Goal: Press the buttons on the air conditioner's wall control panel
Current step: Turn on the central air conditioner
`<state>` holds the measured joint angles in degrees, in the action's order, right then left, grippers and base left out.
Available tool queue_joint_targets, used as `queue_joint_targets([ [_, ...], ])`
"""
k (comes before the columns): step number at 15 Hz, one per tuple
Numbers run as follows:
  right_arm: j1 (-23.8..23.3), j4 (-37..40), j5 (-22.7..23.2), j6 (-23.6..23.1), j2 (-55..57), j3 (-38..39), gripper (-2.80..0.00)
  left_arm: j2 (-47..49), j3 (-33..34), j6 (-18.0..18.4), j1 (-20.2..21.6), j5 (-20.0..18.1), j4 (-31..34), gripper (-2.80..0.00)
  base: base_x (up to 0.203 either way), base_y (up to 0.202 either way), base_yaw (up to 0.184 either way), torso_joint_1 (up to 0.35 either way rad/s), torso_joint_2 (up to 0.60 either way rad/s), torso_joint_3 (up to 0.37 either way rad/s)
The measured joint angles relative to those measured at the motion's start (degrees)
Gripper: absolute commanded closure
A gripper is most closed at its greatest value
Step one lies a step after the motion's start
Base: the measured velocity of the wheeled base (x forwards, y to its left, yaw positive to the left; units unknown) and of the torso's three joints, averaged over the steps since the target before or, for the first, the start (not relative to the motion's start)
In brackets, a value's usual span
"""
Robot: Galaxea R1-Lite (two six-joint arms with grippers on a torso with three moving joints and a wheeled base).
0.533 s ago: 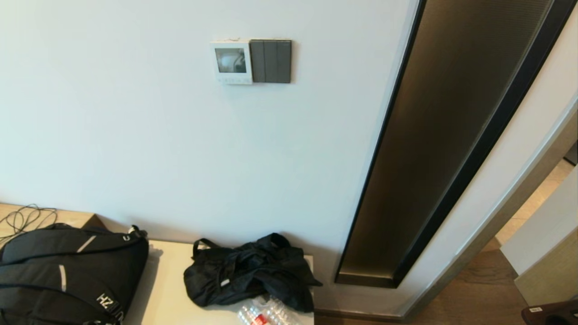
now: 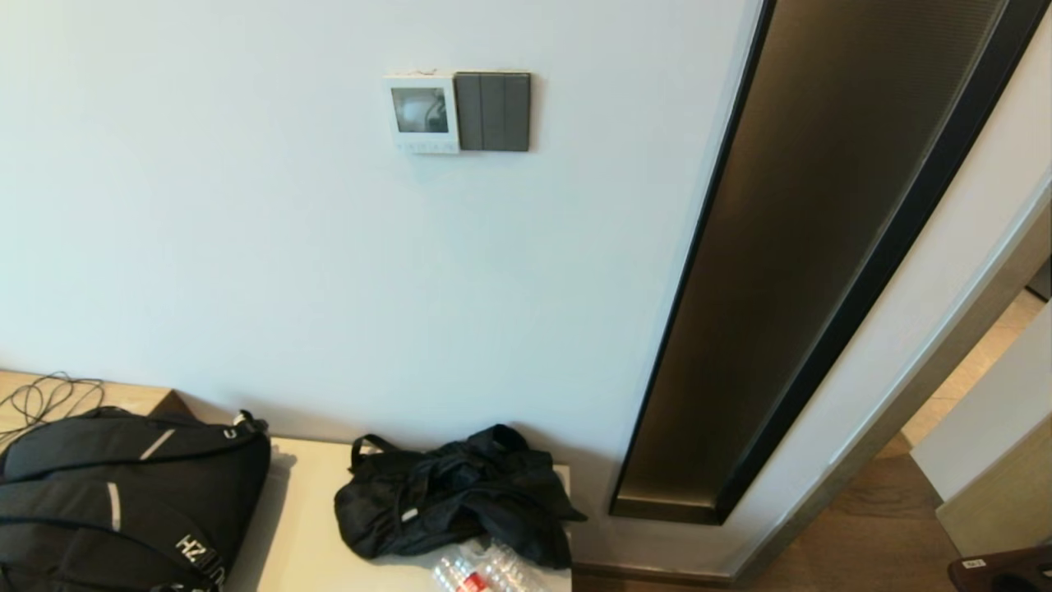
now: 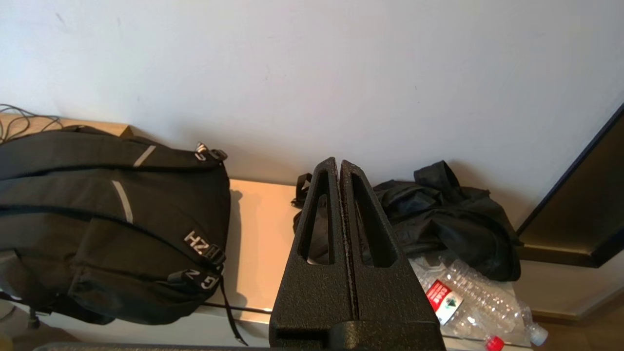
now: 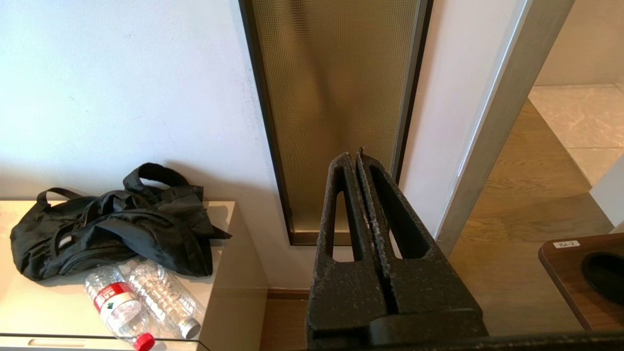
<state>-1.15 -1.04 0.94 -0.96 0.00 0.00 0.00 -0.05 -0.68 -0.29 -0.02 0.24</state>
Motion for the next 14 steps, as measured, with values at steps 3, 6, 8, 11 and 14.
queue_joint_targets([
  [3, 0.00, 0.00, -0.01, 0.02, 0.00, 0.00, 0.00, 0.00, 0.05, -0.02, 0.02, -0.01, -0.03, 0.00, 0.000, 0.000, 0.000, 0.000, 0.00, 0.000],
  [6, 0.00, 0.00, -0.01, 0.02, 0.00, 0.00, 0.00, 0.00, 0.05, 0.04, 0.02, -0.01, 0.00, 0.00, 0.000, 0.000, 0.000, 0.000, 0.00, 0.000],
  [8, 0.00, 0.00, -0.01, 0.02, 0.00, 0.00, 0.00, 0.00, -0.05, 0.41, 0.02, 0.02, 0.00, 0.00, 0.000, 0.000, 0.000, 0.000, 0.00, 0.000],
  [11, 0.00, 0.00, -0.01, 0.03, 0.00, 0.00, 0.00, 0.02, -0.80, 0.93, 0.02, 0.04, 0.71, 0.00, 0.000, 0.000, 0.000, 0.000, 0.00, 0.000],
  [14, 0.00, 0.01, -0.01, 0.02, 0.00, 0.00, 0.00, 3.30, -7.08, 0.16, 0.02, 0.18, 0.47, 0.00, 0.000, 0.000, 0.000, 0.000, 0.00, 0.000],
])
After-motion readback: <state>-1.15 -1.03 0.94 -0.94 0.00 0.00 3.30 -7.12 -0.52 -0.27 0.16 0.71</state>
